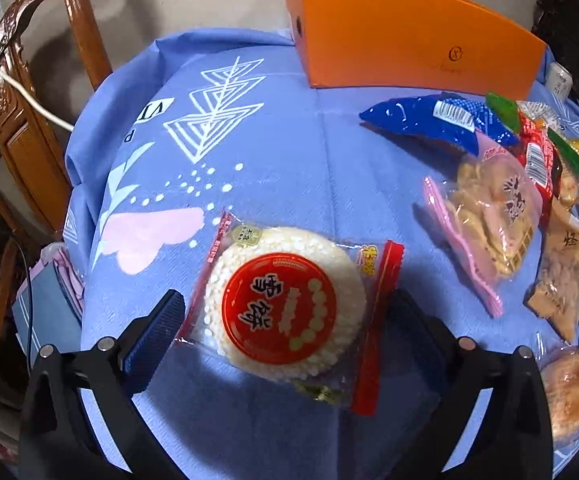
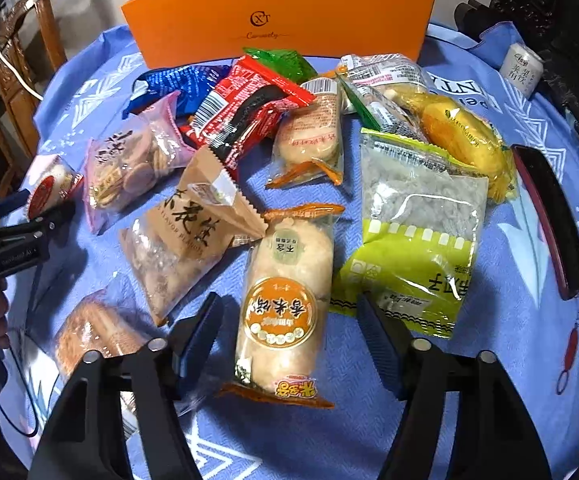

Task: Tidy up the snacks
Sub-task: 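Grasp the red-labelled rice cake with the left tool while the right tool grasps the orange-labelled bread roll, then drop the rice cake and bread roll into the orange box with both tools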

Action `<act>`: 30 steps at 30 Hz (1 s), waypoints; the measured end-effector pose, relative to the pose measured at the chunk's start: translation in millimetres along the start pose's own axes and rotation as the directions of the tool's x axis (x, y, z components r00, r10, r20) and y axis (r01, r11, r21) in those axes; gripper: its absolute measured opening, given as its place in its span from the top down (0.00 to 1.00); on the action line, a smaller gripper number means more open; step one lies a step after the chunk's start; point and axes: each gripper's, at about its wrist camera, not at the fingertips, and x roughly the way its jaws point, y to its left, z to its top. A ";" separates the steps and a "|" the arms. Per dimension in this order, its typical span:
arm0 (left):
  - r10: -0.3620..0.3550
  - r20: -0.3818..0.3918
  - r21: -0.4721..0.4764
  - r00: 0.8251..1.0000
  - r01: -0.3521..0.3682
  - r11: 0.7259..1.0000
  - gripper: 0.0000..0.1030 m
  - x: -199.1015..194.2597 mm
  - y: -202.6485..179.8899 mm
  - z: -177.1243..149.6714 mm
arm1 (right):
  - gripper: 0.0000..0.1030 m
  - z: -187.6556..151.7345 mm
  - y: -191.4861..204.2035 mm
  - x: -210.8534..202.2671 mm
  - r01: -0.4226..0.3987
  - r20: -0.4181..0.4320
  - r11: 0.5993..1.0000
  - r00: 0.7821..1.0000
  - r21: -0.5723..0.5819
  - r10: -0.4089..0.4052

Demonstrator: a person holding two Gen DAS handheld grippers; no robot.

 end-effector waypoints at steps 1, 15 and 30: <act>-0.019 0.007 0.005 1.000 0.019 1.000 0.17 -1.4 -0.6 -0.4 | 0.66 0.9 -0.7 -1.0 -0.003 0.000 1.000 1.000 -0.003 0.003; -0.069 0.112 0.072 0.991 0.061 0.996 0.37 -51.2 -19.9 -13.1 | 0.66 -1.7 -11.4 -38.4 -0.019 0.090 1.000 0.996 0.003 0.019; -0.004 0.272 0.110 0.962 -0.027 0.994 0.37 -130.7 -3.3 53.7 | 0.66 45.3 -25.3 -93.0 -0.037 0.248 0.999 0.968 0.026 0.030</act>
